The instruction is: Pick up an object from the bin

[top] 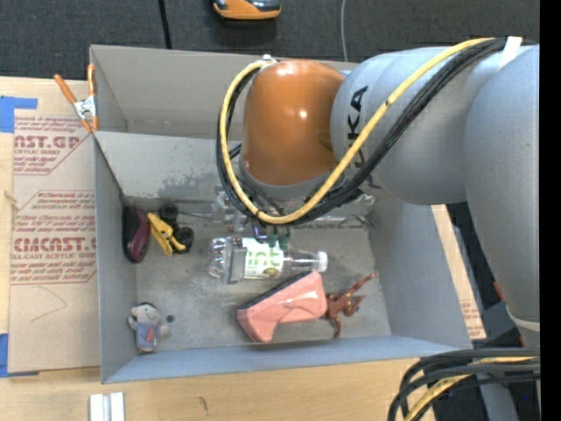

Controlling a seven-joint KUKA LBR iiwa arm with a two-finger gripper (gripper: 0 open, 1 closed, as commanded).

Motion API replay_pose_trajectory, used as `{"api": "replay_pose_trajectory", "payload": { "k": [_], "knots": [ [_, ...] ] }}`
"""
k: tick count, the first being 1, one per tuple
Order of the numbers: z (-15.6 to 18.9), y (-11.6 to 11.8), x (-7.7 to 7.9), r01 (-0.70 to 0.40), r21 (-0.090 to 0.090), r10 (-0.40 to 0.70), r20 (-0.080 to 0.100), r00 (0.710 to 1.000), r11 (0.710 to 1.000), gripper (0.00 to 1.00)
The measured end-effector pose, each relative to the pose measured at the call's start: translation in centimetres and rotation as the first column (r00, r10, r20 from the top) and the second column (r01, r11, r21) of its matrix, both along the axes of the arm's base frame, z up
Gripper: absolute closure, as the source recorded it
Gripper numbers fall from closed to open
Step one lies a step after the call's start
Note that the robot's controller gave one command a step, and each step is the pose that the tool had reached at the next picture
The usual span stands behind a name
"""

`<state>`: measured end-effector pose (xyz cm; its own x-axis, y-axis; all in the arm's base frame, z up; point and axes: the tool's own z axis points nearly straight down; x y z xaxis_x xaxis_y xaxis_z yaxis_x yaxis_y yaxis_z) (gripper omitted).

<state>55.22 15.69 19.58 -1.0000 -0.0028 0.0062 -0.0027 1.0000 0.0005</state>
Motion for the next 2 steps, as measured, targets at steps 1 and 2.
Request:
{"api": "replay_pose_trajectory", "payload": {
  "k": [1, 2],
  "knots": [
    [0.5, -0.1, 0.2, 0.002, 0.001, -0.002, 0.008, 1.000, 1.000, 0.00],
    [5.0, -0.8, -1.8, 0.011, -0.001, -0.011, -0.001, 1.000, 1.000, 0.00]
  ]
}}
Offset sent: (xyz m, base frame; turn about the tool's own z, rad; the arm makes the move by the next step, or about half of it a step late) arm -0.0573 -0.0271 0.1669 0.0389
